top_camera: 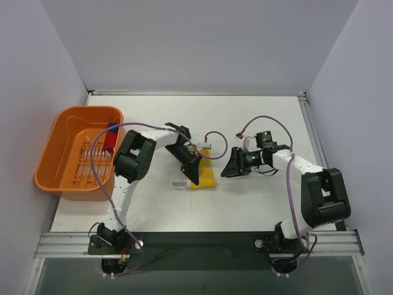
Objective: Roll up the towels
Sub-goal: Roll the towel
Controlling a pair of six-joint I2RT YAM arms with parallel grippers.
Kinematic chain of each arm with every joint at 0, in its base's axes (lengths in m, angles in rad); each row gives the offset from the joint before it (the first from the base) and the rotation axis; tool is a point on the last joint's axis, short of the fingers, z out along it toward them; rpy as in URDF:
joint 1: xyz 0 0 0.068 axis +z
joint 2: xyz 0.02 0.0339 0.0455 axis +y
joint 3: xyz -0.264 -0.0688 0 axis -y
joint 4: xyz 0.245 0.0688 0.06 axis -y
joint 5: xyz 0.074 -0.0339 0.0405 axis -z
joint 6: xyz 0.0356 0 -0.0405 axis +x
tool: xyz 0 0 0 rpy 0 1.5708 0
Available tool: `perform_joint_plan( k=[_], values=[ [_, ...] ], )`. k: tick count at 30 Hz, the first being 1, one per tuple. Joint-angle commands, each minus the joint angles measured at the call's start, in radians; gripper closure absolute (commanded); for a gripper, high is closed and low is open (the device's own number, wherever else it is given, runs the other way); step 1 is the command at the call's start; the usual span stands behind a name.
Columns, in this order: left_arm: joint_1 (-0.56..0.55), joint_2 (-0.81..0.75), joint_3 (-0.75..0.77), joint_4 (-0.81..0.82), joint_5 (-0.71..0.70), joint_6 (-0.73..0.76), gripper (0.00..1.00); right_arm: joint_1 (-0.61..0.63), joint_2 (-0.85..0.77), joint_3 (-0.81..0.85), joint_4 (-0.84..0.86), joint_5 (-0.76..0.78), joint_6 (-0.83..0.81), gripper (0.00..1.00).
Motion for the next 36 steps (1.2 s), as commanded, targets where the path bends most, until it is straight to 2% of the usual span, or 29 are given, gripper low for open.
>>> perform_joint_plan(
  k=[1,4,6,9,15,18,23,30,33,36],
  values=[
    [0.013,0.063,0.030,-0.082,-0.019,0.056,0.91,-0.013,-0.182,0.005,-0.092,0.054,-0.185,0.55],
    [0.016,0.090,0.045,-0.122,-0.019,0.070,0.89,0.002,-0.276,0.030,-0.183,0.137,-0.372,0.55],
    [0.017,0.119,0.071,-0.149,-0.025,0.082,0.89,0.038,-0.326,0.024,-0.183,0.204,-0.466,0.54],
    [0.022,0.153,0.108,-0.179,-0.020,0.090,0.88,0.171,-0.390,-0.002,-0.141,0.316,-0.533,0.50],
    [0.022,0.192,0.149,-0.218,-0.020,0.094,0.86,0.459,-0.307,-0.016,0.043,0.490,-0.633,0.46],
    [0.022,0.208,0.172,-0.240,-0.023,0.097,0.85,0.531,-0.233,-0.009,0.135,0.550,-0.718,0.44],
    [0.022,0.230,0.197,-0.286,-0.023,0.128,0.84,0.572,-0.157,-0.055,0.202,0.580,-0.852,0.42],
    [0.022,0.227,0.194,-0.284,-0.022,0.129,0.82,0.588,-0.077,-0.059,0.243,0.582,-0.913,0.43],
    [0.022,0.227,0.194,-0.284,-0.023,0.129,0.82,0.589,-0.029,-0.050,0.243,0.576,-0.920,0.48],
    [0.022,0.224,0.189,-0.280,-0.025,0.128,0.82,0.584,0.023,-0.015,0.197,0.544,-0.929,0.64]
  ],
)
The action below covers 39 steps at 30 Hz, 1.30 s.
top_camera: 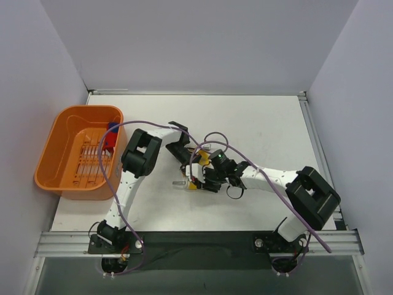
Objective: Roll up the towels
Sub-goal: Roll the towel
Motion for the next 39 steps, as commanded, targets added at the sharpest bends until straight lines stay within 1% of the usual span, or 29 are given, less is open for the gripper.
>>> perform_joint_plan(
  k=[1,3,4,5,6,7,9,11,12,13,14,16,21,27,30,31,32,36,37,39],
  values=[
    [0.002,0.037,0.003,0.028,-0.090,0.057,0.81,0.001,0.064,0.057,-0.066,-0.039,-0.023,0.72],
    [0.002,0.025,-0.011,0.044,-0.087,0.054,0.76,-0.003,0.088,0.083,-0.109,-0.057,-0.017,0.82],
    [0.002,0.017,-0.020,0.054,-0.093,0.044,0.73,-0.005,0.108,0.118,-0.178,-0.077,-0.010,0.92],
    [0.006,0.006,-0.033,0.096,-0.100,0.027,0.69,-0.006,0.116,0.132,-0.203,-0.082,0.008,0.97],
    [0.009,-0.027,-0.046,0.124,-0.105,0.010,0.63,-0.009,0.122,0.146,-0.226,-0.091,0.017,1.00],
    [0.015,-0.046,-0.074,0.150,-0.114,-0.018,0.60,-0.011,0.125,0.161,-0.271,-0.109,0.025,1.00],
    [0.034,-0.101,-0.088,0.218,-0.128,-0.045,0.55,-0.016,0.113,0.174,-0.302,-0.134,0.068,1.00],
    [0.052,-0.129,-0.091,0.268,-0.145,-0.085,0.53,-0.009,0.119,0.230,-0.384,-0.155,0.103,1.00],
    [0.072,-0.147,-0.086,0.279,-0.154,-0.093,0.51,-0.009,0.128,0.253,-0.416,-0.160,0.152,1.00],
    [0.083,-0.155,-0.082,0.288,-0.174,-0.099,0.51,-0.012,0.153,0.284,-0.483,-0.163,0.173,1.00],
    [0.092,-0.164,-0.067,0.302,-0.188,-0.104,0.50,-0.015,0.164,0.319,-0.512,-0.169,0.193,1.00],
    [0.126,-0.172,-0.054,0.321,-0.214,-0.124,0.49,-0.032,0.179,0.333,-0.555,-0.182,0.243,1.00],
    [0.199,-0.202,-0.045,0.387,-0.229,-0.170,0.47,-0.078,0.191,0.335,-0.583,-0.241,0.306,1.00],
    [0.253,-0.258,-0.051,0.422,-0.243,-0.199,0.46,-0.173,0.294,0.396,-0.615,-0.326,0.367,1.00],
    [0.272,-0.331,-0.111,0.509,-0.232,-0.254,0.46,-0.204,0.371,0.476,-0.683,-0.375,0.370,1.00],
    [0.276,-0.353,-0.144,0.562,-0.234,-0.283,0.46,-0.212,0.403,0.505,-0.704,-0.387,0.376,1.00],
    [0.279,-0.392,-0.166,0.589,-0.235,-0.297,0.46,-0.221,0.412,0.511,-0.709,-0.424,0.387,1.00],
    [0.302,-0.490,-0.247,0.716,-0.268,-0.374,0.46,-0.258,0.455,0.517,-0.712,-0.482,0.387,1.00],
    [0.307,-0.514,-0.267,0.777,-0.271,-0.410,0.46,-0.264,0.467,0.519,-0.715,-0.487,0.387,1.00],
    [0.315,-0.590,-0.339,0.845,-0.281,-0.441,0.46,-0.276,0.499,0.554,-0.729,-0.523,0.393,1.00]
  ],
)
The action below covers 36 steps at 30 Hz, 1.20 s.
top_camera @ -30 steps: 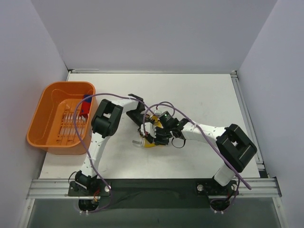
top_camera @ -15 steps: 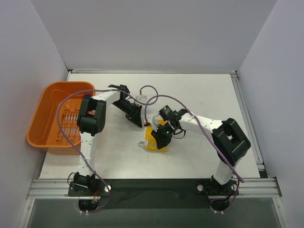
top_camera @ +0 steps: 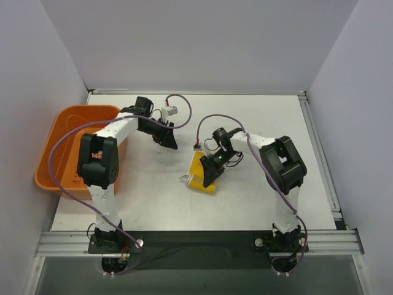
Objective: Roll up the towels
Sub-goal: Roll the towel
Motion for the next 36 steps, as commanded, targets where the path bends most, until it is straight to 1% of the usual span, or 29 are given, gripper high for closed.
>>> perform_joint_plan(
  k=[1,3,4,6,7,9,10,11,14,15,16,17,18,19,22,26,28,30,34,35,36],
  values=[
    [0.022,-0.162,-0.094,0.229,-0.035,-0.100,0.46,-0.024,0.087,0.052,-0.089,-0.050,0.016,1.00],
    [0.027,-0.216,-0.157,0.288,-0.052,-0.117,0.46,-0.043,0.152,0.098,-0.124,-0.105,0.035,1.00],
    [0.027,-0.242,-0.186,0.326,-0.052,-0.102,0.45,-0.051,0.172,0.109,-0.133,-0.133,0.044,1.00],
    [0.008,-0.323,-0.276,0.341,-0.041,-0.044,0.44,-0.071,0.216,0.124,-0.147,-0.177,0.047,1.00],
    [-0.025,-0.348,-0.310,0.337,-0.044,0.054,0.43,-0.075,0.229,0.129,-0.152,-0.185,0.044,1.00],
    [-0.079,-0.416,-0.385,0.314,-0.076,0.169,0.41,-0.081,0.262,0.143,-0.167,-0.204,0.041,1.00],
    [-0.107,-0.433,-0.405,0.294,-0.088,0.267,0.41,-0.083,0.273,0.162,-0.170,-0.224,0.040,1.00],
    [-0.168,-0.459,-0.422,0.289,-0.101,0.309,0.40,-0.084,0.283,0.173,-0.175,-0.233,0.043,1.00],
    [-0.254,-0.483,-0.477,0.288,-0.134,0.435,0.40,-0.092,0.321,0.202,-0.196,-0.259,0.038,1.00],
    [-0.307,-0.493,-0.487,0.289,-0.151,0.462,0.39,-0.094,0.326,0.201,-0.199,-0.261,0.033,1.00],
    [-0.332,-0.496,-0.503,0.291,-0.159,0.525,0.40,-0.097,0.332,0.198,-0.199,-0.261,0.033,1.00],
    [-0.354,-0.497,-0.510,0.294,-0.170,0.550,0.39,-0.097,0.333,0.198,-0.201,-0.267,0.035,1.00],
    [-0.398,-0.496,-0.514,0.295,-0.186,0.573,0.39,-0.098,0.339,0.196,-0.199,-0.270,0.041,1.00],
    [-0.414,-0.494,-0.519,0.299,-0.193,0.616,0.39,-0.101,0.339,0.196,-0.199,-0.271,0.043,1.00],
    [-0.461,-0.480,-0.534,0.299,-0.208,0.688,0.39,-0.107,0.342,0.198,-0.198,-0.276,0.046,1.00],
    [-0.489,-0.436,-0.554,0.303,-0.246,0.766,0.39,-0.107,0.344,0.198,-0.198,-0.276,0.047,0.99],
    [-0.512,-0.422,-0.577,0.341,-0.283,0.785,0.39,-0.107,0.346,0.199,-0.198,-0.277,0.049,0.99],
    [-0.532,-0.384,-0.583,0.357,-0.343,0.788,0.39,-0.107,0.349,0.199,-0.199,-0.277,0.050,0.99],
    [-0.562,-0.329,-0.583,0.377,-0.415,0.786,0.41,-0.109,0.349,0.209,-0.202,-0.270,0.056,0.99],
    [-0.572,-0.318,-0.582,0.378,-0.429,0.782,0.42,-0.109,0.352,0.213,-0.204,-0.267,0.059,0.99],
    [-0.579,-0.315,-0.579,0.377,-0.456,0.768,0.45,-0.110,0.353,0.219,-0.209,-0.262,0.061,0.98]
  ],
)
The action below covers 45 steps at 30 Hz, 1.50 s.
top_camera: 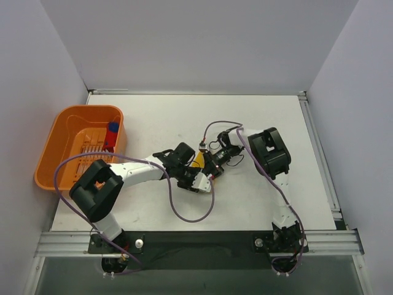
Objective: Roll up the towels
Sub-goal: Roll the towel
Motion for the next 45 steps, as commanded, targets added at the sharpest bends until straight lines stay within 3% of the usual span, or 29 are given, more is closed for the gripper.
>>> perform_joint_plan(
  k=[1,2,3,6,10,16,23,28,31,33,37,41,45],
  values=[
    [-0.029,0.036,0.010,-0.005,-0.094,0.006,0.48,-0.006,0.040,0.043,-0.010,0.094,-0.006,0.98],
    [-0.043,0.034,0.018,-0.025,-0.097,-0.003,0.51,-0.007,0.043,0.052,-0.012,0.109,-0.003,0.98],
    [-0.048,0.034,0.026,-0.049,-0.094,-0.020,0.66,-0.014,0.053,0.069,-0.015,0.118,0.010,0.93],
    [-0.074,0.047,0.070,-0.181,-0.057,-0.080,0.86,-0.032,0.069,0.143,-0.018,0.155,0.042,0.83],
    [-0.078,0.094,0.133,-0.335,0.000,-0.200,0.98,-0.087,0.041,0.239,-0.013,0.215,0.074,0.68],
    [-0.026,0.246,0.335,-0.558,0.122,-0.295,1.00,-0.161,-0.132,0.233,-0.009,0.283,0.053,0.47],
    [0.064,0.509,0.630,-0.757,0.256,-0.388,1.00,-0.279,-0.425,0.045,-0.003,0.338,-0.068,0.46],
    [0.124,0.720,0.847,-0.962,0.343,-0.370,0.99,-0.431,-0.641,-0.139,0.008,0.330,-0.110,0.48],
    [0.159,0.807,0.944,-1.059,0.360,-0.349,0.98,-0.457,-0.765,-0.202,0.004,0.333,-0.148,0.49],
    [0.193,0.878,1.024,-1.094,0.372,-0.353,0.97,-0.440,-0.857,-0.254,0.005,0.332,-0.168,0.51],
    [0.239,0.959,1.130,-1.153,0.406,-0.362,0.94,-0.286,-0.971,-0.305,0.007,0.411,-0.251,0.52],
    [0.245,1.031,1.213,-1.203,0.376,-0.350,0.92,0.007,-1.033,-0.383,0.127,0.612,-0.305,0.48],
    [0.244,1.054,1.236,-1.209,0.369,-0.356,0.91,0.210,-1.007,-0.435,0.270,0.834,-0.386,0.43]
  ],
)
